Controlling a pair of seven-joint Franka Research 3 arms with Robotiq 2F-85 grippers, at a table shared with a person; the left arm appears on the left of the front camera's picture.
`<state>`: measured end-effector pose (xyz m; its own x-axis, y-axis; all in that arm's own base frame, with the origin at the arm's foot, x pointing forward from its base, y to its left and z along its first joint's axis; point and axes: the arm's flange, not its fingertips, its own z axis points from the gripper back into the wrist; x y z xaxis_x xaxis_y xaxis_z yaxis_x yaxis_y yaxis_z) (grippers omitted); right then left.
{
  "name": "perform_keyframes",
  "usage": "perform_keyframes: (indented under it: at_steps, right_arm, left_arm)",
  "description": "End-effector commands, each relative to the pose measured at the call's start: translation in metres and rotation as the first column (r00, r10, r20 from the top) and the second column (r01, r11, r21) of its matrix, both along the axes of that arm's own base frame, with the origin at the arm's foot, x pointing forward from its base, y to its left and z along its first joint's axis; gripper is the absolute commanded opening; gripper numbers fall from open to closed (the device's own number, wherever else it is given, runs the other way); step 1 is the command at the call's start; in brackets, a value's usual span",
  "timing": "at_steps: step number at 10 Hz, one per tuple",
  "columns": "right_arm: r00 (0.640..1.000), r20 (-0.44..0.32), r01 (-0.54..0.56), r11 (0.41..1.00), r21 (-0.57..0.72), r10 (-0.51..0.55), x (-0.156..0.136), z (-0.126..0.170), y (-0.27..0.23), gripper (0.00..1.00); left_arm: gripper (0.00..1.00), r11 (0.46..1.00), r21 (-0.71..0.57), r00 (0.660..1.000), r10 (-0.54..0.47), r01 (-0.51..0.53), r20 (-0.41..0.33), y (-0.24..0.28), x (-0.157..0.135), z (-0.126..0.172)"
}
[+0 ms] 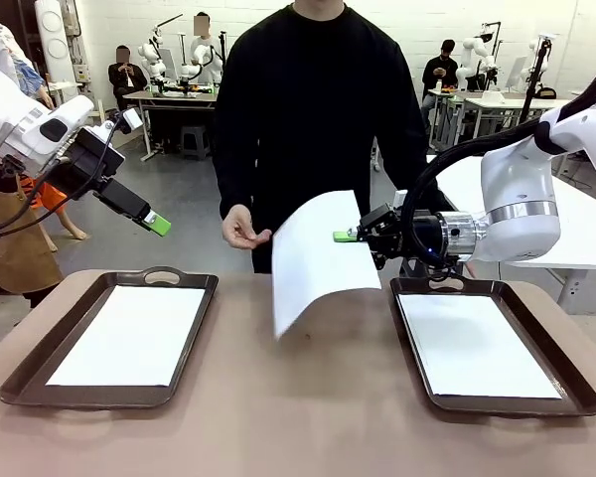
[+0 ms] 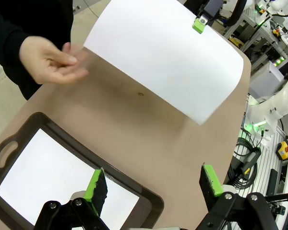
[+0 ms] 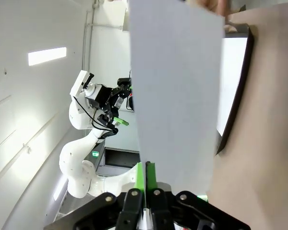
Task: Sort the A4 documents.
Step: Receive the A4 Paper, then place the A4 Paper in the designated Handle tray.
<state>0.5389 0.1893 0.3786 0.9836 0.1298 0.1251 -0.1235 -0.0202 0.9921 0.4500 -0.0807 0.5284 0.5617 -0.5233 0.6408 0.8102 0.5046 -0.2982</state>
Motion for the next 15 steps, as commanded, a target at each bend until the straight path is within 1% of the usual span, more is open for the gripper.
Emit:
perform_keyframes:
  at_steps: [1, 15]
  right_arm:
    - [0.999, -0.006, 0.051, 0.999, 0.004, -0.051, 0.0015, -0.0001, -0.0008, 0.00]
    - [0.999, -0.006, 0.051, 0.999, 0.004, -0.051, 0.0015, -0.0001, -0.0008, 0.00]
  left_arm:
    - [1.00, 1.000, -0.007, 1.000, -0.003, 0.003, -0.001, 0.0012, -0.0006, 0.0005]
    - [1.00, 1.000, -0.007, 1.000, -0.003, 0.003, -0.001, 0.0012, -0.0006, 0.0005]
